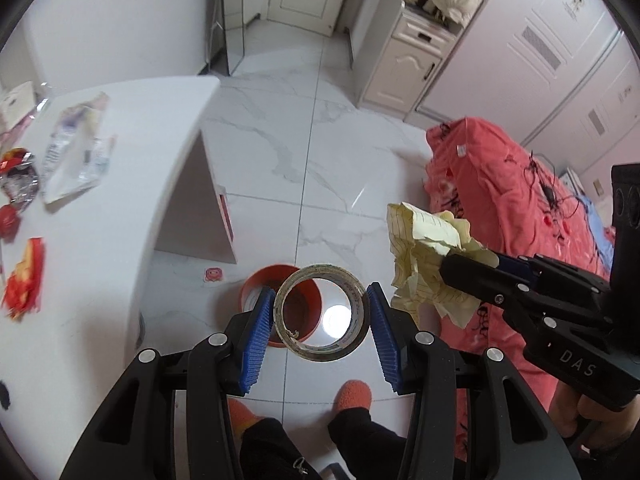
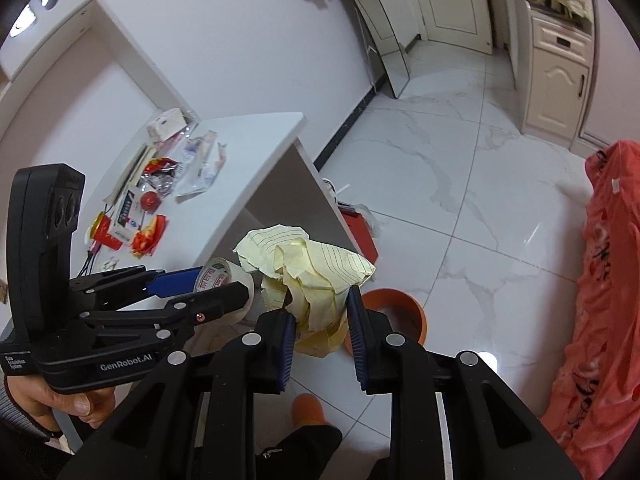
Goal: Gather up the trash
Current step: 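Lift the tape roll and yellow paper and carry both over the orange bin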
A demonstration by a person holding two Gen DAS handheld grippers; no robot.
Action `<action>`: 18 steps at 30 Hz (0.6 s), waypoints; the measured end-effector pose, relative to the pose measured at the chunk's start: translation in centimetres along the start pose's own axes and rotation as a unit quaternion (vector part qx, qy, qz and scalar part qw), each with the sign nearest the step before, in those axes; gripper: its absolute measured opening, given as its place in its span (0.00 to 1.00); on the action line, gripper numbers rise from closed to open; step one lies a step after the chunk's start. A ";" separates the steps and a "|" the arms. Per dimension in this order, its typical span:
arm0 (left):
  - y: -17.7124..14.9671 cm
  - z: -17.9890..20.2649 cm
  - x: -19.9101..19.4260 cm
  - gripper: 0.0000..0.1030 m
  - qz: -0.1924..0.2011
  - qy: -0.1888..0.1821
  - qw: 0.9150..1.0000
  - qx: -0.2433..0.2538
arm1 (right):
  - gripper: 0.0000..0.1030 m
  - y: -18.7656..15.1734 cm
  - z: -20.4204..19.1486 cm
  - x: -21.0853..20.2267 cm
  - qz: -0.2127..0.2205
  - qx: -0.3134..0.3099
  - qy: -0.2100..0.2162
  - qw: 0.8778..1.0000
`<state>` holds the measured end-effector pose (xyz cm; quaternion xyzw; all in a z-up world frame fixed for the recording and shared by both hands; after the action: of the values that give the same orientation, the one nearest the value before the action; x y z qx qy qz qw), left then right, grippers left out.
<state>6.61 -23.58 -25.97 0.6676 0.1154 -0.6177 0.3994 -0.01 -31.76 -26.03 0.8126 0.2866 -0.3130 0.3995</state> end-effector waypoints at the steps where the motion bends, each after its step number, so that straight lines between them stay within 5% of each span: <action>1: -0.1 0.1 0.5 0.47 -0.005 -0.003 1.000 0.003 | 0.24 0.0 0.5 0.6 -0.003 0.005 -0.001 1.000; 18: -0.6 -1.8 9.8 0.47 -0.076 -0.017 0.997 -0.001 | 0.24 -2.1 6.8 10.9 -0.046 0.072 -0.025 0.996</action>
<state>9.61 -25.24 -35.31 0.6458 0.1589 -0.6576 0.3539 3.54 -33.94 -38.32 0.8170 0.2902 -0.3716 0.3320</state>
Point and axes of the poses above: each gripper's, at about its wrist camera, not at the fingertips, and x roughly the way its jaws point, z to its right, y to its top, the point moved 7 cm from there along x, roughly the way its jaws point, and after that the axes turned 8 degrees about y, right-handed, at the moved point
